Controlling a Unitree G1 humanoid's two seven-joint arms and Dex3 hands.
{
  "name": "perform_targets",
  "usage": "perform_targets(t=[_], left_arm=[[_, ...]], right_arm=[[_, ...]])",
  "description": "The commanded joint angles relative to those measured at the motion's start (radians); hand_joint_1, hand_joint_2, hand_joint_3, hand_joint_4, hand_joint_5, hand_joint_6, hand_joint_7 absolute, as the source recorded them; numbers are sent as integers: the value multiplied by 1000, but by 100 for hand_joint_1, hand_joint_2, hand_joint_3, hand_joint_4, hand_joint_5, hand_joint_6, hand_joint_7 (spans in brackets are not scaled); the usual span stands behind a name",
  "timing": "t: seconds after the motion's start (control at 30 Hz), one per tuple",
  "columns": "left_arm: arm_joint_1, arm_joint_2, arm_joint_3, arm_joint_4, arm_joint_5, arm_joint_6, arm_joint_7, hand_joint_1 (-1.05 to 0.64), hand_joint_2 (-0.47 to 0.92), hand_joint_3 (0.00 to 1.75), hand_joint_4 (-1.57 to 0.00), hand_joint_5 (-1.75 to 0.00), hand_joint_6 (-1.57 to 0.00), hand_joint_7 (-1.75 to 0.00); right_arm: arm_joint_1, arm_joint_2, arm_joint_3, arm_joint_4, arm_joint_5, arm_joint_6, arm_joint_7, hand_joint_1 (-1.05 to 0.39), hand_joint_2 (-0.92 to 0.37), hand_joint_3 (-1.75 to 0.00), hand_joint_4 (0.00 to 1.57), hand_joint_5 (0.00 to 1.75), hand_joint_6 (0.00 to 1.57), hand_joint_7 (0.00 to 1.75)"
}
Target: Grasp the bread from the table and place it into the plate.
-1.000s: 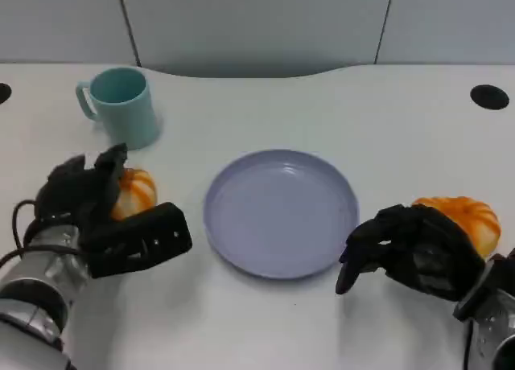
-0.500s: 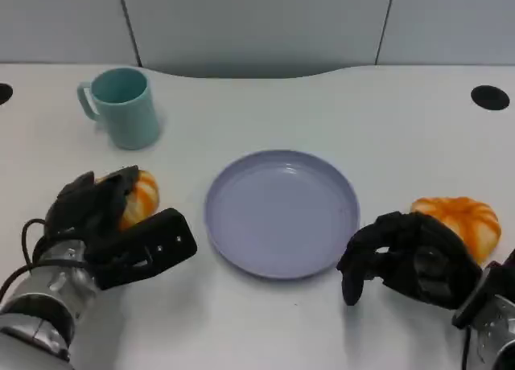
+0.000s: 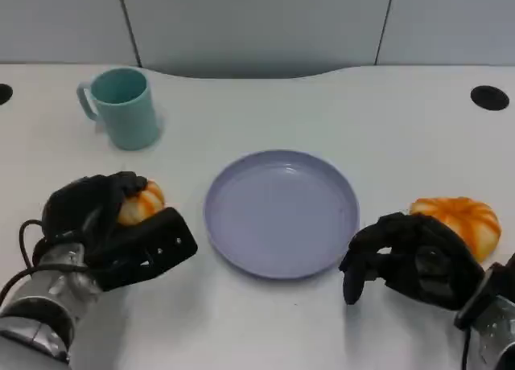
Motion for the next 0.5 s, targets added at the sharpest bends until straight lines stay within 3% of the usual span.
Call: perform_targets(t=[0.03,0.23,0.33,0.43,0.5], left_arm=[[-10,12,19,-4,-14,-56,28,-20,86,0,-96,-66,-118,-7],[-13,12,26,-2,-10,-65,32,-21,85,0,-95,-69,-118,-6],[-40,2,66,-21,-48,-174,57,-19,87,1,-89,-66,-115,-3],[-59,-13,77,-31,-57,-248,83,-19,88,0,-87,-85,-115,-2],[-68,-22,81,-34,-59,-271,88,-19,88,0,-82,-88,-115,-2]], right_arm=[[-21,-12,-7,-8,12,-8,13,-47,-88,0,81,109,114,0],[-22,-10,-10,-8,15,-12,16,-47,-88,0,80,112,114,0],[-29,-12,0,1,-6,-52,-15,-52,-89,0,81,109,116,1],[-33,-4,-12,6,6,-64,-5,-47,-89,0,81,106,115,0],[-37,-6,-9,9,2,-57,-10,-48,-88,0,82,105,116,1]])
